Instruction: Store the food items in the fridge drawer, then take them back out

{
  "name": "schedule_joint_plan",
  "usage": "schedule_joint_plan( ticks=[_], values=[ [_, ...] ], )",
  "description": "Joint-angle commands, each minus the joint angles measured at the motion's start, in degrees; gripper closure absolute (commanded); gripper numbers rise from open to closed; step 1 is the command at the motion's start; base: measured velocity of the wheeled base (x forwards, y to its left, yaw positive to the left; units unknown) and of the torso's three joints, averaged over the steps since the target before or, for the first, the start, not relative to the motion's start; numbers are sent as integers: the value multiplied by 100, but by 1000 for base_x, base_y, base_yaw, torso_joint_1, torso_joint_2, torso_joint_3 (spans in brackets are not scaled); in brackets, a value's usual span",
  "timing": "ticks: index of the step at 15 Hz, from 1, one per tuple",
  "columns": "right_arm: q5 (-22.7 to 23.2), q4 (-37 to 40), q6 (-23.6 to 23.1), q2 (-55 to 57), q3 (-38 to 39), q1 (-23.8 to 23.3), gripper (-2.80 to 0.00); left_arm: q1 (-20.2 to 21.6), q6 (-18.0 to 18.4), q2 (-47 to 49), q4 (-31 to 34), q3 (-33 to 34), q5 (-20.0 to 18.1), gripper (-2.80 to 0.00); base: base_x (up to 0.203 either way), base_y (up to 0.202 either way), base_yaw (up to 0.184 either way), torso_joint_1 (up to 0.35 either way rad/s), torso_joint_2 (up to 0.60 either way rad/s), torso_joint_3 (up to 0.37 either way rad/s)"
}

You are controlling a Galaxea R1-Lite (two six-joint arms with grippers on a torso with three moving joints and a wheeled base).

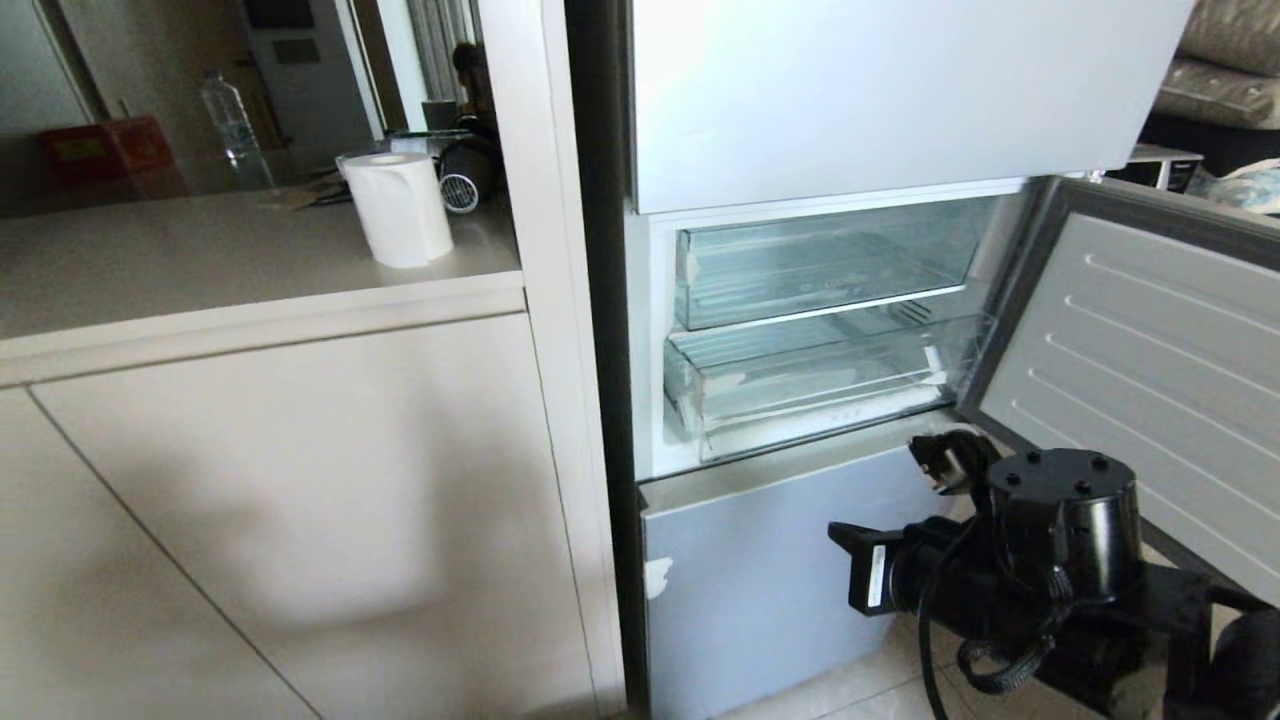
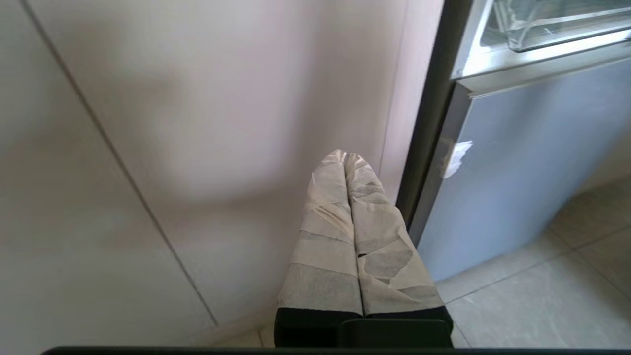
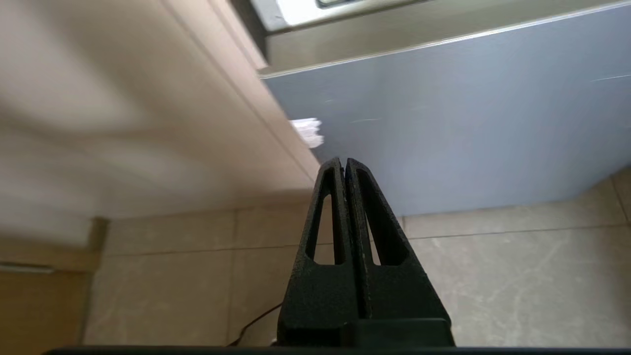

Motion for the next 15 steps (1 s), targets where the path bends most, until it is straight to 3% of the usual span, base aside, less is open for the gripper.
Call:
schedule_joint_plan(
  ticks=[1,5,8,11,15],
  values=[
    [15,-435,-13,723,-27,-282,0,-1,0,-2,2,0,2,0,0,0,0,0,0,0],
    [221,-2098,-294,2288,-405,-576,0,-1,0,-2,2,0,2,0,0,0,0,0,0,0],
    [597,-2642,-534,3314,-1584,-807,0,-1,0,-2,2,0,2,0,0,0,0,0,0,0],
    [794,-2450,-756,3883,-2965,-918,0,-1,0,-2,2,0,2,0,0,0,0,0,0,0],
    [855,-1535,-829,4690,-5043,-1022,0,-1,0,-2,2,0,2,0,0,0,0,0,0,0]
  ],
)
